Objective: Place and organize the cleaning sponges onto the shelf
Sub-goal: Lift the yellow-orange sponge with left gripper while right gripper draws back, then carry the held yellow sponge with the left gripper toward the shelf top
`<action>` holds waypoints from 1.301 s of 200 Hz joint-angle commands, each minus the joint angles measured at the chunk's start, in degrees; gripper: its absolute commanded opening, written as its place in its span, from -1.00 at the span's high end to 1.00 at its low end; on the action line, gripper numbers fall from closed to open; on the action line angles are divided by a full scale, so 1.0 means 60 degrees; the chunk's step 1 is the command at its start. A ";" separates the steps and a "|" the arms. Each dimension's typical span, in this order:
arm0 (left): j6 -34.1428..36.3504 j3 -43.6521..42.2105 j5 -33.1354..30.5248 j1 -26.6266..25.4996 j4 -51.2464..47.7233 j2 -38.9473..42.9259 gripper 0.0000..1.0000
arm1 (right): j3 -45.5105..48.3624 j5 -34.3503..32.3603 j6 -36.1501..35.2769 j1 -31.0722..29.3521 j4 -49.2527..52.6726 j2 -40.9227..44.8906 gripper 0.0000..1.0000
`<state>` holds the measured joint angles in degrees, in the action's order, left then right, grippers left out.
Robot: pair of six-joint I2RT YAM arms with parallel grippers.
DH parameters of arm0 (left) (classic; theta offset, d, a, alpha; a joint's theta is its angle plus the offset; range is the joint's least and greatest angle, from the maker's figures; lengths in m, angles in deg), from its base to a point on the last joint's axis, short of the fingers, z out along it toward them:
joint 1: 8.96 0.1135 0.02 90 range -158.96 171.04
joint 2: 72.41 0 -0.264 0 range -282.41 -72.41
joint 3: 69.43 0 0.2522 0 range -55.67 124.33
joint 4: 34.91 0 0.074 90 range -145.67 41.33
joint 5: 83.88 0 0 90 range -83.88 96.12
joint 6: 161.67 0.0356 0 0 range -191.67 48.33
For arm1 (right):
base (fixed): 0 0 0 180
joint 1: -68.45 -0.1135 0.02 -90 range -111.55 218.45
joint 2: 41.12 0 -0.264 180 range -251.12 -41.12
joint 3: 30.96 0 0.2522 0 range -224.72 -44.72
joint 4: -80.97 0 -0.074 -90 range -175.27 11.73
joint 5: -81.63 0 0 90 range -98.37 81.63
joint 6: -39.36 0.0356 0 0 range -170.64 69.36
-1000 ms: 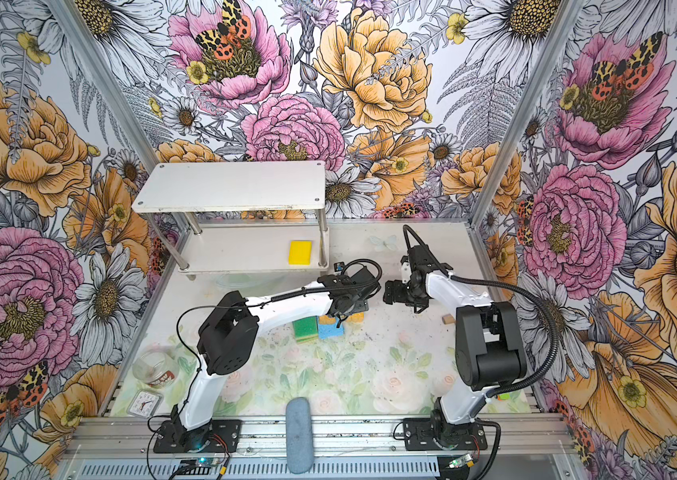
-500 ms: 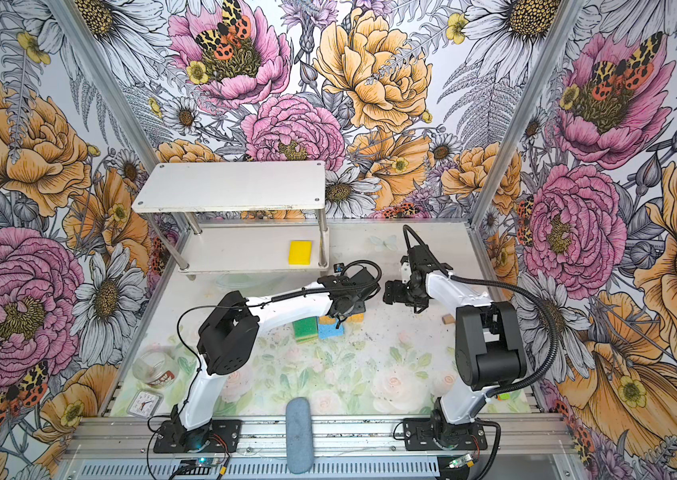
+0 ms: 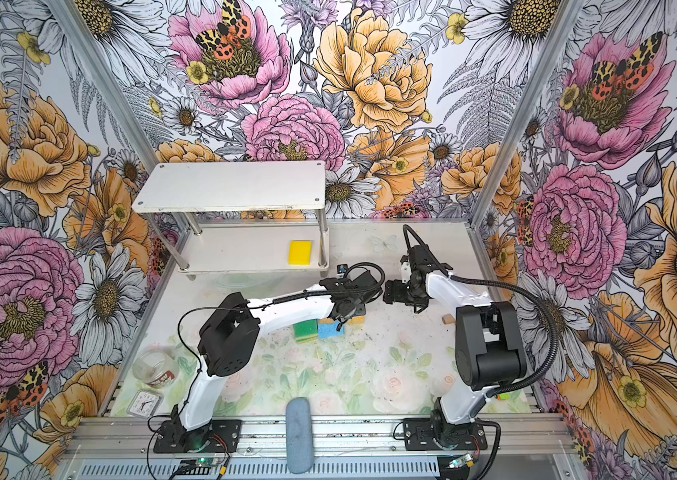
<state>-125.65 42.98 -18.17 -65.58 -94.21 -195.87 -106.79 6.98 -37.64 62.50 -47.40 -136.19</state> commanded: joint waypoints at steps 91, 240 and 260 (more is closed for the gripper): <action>0.1542 -0.0083 -0.1289 -0.0210 -0.0143 0.1524 -0.16 | -0.0144 0.0246 0.0090 0.0056 -0.0190 -0.0197 -0.74; 0.3330 -0.3663 -0.1452 0.0905 0.0891 0.5329 -0.19 | -0.0419 0.0521 0.0614 0.0023 -0.0174 0.0002 -0.71; 0.3680 -0.4198 -0.1554 0.1064 0.1172 0.5818 -0.19 | -0.0459 0.0512 0.0748 -0.0017 -0.0174 0.0021 -0.70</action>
<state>-107.75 20.77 -25.30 -60.27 -90.67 -164.83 -107.40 9.50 -34.96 62.52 -47.40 -136.62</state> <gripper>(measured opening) 0.594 0.854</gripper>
